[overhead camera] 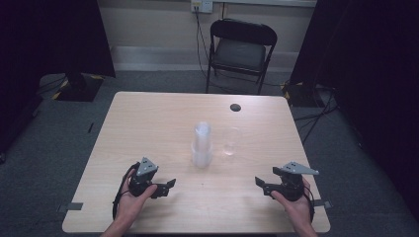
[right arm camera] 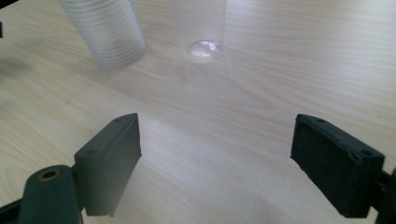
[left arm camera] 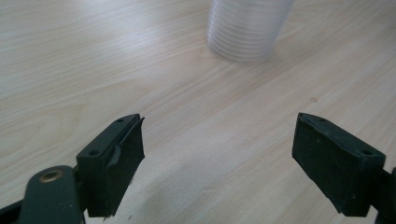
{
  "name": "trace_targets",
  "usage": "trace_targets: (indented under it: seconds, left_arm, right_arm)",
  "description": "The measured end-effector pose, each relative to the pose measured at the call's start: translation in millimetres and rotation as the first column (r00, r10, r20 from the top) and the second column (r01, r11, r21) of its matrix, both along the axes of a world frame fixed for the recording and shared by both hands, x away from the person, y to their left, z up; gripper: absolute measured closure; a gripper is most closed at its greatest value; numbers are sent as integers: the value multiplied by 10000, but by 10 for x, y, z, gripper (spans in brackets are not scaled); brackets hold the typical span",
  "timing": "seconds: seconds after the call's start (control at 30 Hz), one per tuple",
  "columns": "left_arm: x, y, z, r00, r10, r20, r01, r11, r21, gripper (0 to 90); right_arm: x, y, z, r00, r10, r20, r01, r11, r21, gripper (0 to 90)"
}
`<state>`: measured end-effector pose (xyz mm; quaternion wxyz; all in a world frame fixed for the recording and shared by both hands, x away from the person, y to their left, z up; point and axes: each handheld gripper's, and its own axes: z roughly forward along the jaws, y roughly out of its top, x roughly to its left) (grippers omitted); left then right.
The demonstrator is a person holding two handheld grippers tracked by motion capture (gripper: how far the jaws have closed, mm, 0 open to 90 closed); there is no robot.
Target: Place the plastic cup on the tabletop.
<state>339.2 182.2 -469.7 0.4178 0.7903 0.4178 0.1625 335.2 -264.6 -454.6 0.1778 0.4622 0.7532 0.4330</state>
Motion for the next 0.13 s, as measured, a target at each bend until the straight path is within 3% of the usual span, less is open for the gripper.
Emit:
trace_targets:
  seconds: [0.13]
  left_arm:
    - [9, 29, -5, 9999, 153, -62, -153, 9999, -56, 166]
  right_arm:
    - [-20, -56, -48, 9997, -134, -202, 137, 9998, 137, 156]
